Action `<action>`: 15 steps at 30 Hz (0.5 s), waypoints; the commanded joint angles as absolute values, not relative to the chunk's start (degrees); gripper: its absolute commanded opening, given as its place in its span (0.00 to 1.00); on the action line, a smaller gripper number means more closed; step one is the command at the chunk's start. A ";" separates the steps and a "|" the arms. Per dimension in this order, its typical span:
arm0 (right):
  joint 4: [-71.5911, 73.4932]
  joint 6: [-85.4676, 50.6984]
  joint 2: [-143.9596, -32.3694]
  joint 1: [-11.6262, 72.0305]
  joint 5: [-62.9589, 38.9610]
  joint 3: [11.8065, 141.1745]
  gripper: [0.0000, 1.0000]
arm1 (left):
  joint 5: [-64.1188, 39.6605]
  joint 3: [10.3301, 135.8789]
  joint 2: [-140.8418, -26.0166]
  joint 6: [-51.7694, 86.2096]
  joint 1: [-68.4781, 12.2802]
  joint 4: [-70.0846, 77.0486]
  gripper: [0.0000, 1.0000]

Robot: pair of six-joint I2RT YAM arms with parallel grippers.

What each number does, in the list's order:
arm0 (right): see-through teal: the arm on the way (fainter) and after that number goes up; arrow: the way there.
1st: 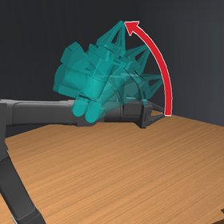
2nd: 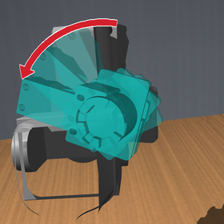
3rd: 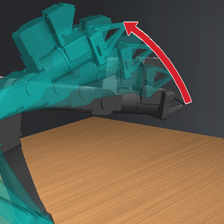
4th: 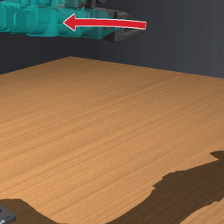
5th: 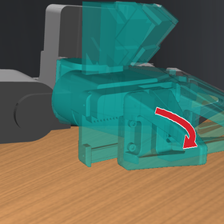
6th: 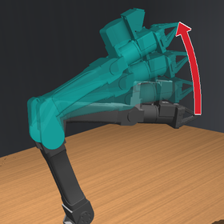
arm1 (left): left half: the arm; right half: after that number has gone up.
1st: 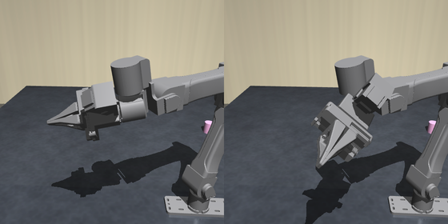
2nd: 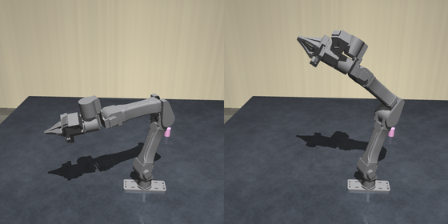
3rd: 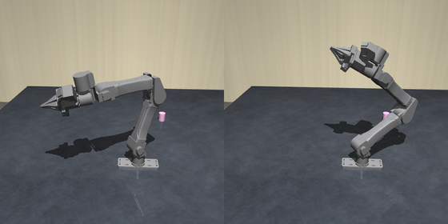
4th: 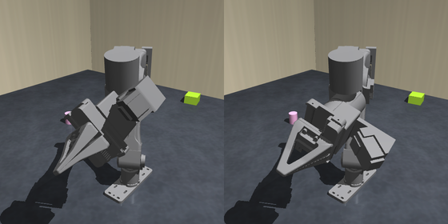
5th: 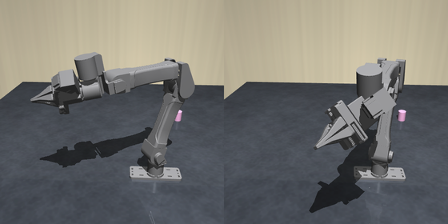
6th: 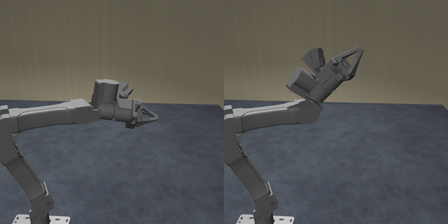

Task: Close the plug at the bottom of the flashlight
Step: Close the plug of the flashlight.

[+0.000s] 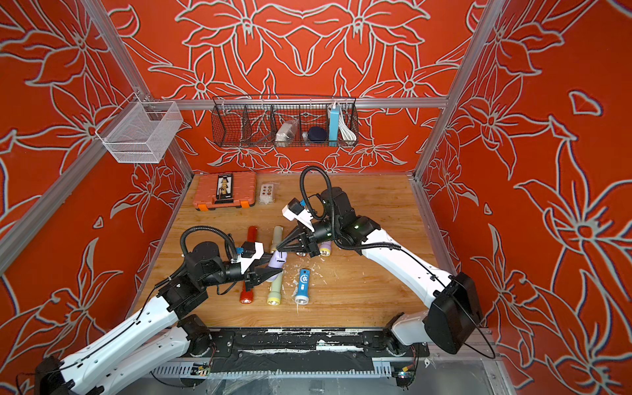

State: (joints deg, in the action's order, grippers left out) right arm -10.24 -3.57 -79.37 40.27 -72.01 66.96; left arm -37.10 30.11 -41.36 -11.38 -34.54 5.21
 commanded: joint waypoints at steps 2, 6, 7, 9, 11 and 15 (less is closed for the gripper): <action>-17.31 0.42 -82.06 41.09 -66.73 67.84 0.00 | -40.79 35.66 -38.85 -12.49 -34.86 15.70 0.00; -22.73 4.23 -83.63 40.28 -63.29 73.79 0.00 | -42.41 35.58 -38.46 -12.30 -34.91 13.92 0.00; -23.85 5.08 -83.99 39.93 -62.18 75.54 0.00 | -42.66 35.44 -38.29 -12.30 -34.90 13.36 0.00; -26.07 6.50 -84.40 39.17 -60.11 78.89 0.00 | -43.13 35.40 -38.06 -12.35 -34.98 12.46 0.00; -27.58 7.59 -84.73 38.38 -58.23 81.62 0.00 | -43.66 35.20 -37.80 -12.13 -34.99 11.97 0.00; -29.46 8.74 -85.08 37.41 -56.31 85.45 0.00 | -44.12 34.89 -37.27 -11.80 -35.13 11.93 0.00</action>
State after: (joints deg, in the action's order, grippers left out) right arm -26.24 4.89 -85.45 37.98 -59.16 82.76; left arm -42.22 34.37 -37.58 -11.35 -34.87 9.87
